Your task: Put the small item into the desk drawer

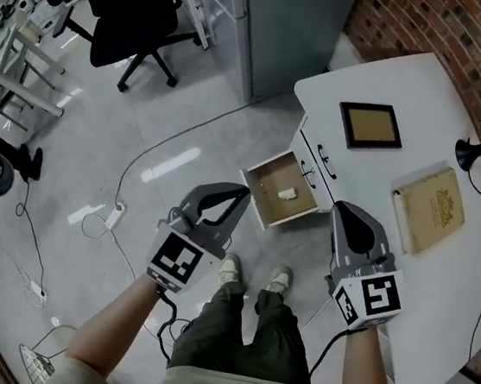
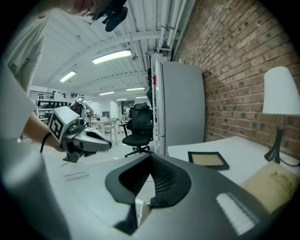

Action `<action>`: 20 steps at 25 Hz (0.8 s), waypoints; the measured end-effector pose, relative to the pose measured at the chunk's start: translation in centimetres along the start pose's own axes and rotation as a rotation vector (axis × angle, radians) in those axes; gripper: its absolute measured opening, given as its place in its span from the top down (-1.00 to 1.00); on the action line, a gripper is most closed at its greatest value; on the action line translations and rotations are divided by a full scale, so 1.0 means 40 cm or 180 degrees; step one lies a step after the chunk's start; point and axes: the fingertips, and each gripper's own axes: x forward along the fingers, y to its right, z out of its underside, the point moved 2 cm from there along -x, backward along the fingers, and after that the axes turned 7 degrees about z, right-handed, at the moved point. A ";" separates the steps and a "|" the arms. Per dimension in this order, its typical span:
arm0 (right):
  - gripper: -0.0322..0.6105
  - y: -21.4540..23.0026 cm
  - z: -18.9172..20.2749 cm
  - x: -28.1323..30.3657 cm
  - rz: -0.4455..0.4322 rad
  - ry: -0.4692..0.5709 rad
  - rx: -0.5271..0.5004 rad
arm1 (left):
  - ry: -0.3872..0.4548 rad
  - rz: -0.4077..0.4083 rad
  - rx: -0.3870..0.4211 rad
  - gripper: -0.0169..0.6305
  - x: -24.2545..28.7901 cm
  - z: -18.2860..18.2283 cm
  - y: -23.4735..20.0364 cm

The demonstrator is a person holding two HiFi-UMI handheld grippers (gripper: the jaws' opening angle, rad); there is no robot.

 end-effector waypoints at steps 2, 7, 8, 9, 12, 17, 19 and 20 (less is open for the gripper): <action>0.89 0.000 -0.088 -0.038 0.0038 0.0076 0.0012 | 0.0011 -0.0053 -0.0093 0.94 -0.044 -0.063 0.007; 0.89 -0.010 -0.285 -0.139 0.0094 0.0289 0.0022 | 0.0046 -0.0158 -0.0134 0.94 -0.143 -0.214 0.013; 0.89 -0.016 -0.323 -0.159 0.0101 0.0333 0.0017 | 0.0068 -0.0181 -0.0125 0.94 -0.163 -0.247 0.011; 0.89 -0.023 -0.360 -0.180 0.0105 0.0379 0.0007 | 0.0104 -0.0210 -0.0121 0.94 -0.185 -0.282 0.010; 0.89 -0.052 -0.462 -0.244 0.0090 0.0547 -0.0085 | 0.0334 -0.0317 -0.0347 0.94 -0.252 -0.386 0.007; 0.89 -0.106 -0.608 -0.349 0.0061 0.0877 -0.0151 | 0.0571 -0.0406 -0.0352 0.94 -0.350 -0.531 0.006; 0.89 -0.124 -0.653 -0.382 0.0054 0.0978 -0.0161 | 0.0648 -0.0440 -0.0261 0.94 -0.381 -0.579 0.009; 0.89 -0.133 -0.670 -0.395 0.0045 0.1005 -0.0163 | 0.0676 -0.0449 -0.0226 0.94 -0.395 -0.599 0.011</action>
